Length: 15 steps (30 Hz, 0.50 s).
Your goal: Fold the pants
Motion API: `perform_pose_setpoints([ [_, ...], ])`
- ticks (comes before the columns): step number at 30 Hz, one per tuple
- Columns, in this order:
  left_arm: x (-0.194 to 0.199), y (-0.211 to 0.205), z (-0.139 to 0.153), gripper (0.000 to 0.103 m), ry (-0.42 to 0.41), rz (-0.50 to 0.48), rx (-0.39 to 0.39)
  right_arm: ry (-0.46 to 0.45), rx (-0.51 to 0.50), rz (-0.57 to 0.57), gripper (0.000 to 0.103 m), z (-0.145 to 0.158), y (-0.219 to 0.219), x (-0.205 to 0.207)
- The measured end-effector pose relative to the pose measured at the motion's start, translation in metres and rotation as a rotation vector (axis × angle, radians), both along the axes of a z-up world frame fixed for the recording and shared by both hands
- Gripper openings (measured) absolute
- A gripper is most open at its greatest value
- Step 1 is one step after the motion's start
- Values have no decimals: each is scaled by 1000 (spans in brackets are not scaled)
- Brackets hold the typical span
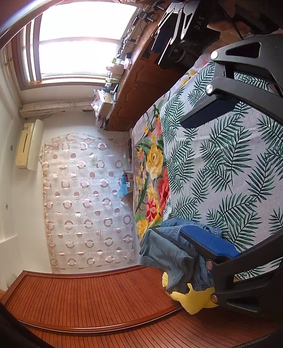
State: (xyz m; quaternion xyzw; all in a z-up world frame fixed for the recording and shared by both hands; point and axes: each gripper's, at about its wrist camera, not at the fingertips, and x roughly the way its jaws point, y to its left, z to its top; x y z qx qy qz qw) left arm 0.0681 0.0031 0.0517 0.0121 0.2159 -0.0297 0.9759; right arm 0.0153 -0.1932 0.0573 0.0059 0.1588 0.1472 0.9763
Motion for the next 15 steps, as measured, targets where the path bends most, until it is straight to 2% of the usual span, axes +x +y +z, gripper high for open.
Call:
perform_pose_setpoints([
  [15,-4,-1,2,91,-1,-1,-3,0,1,0,77,-2,0,0],
])
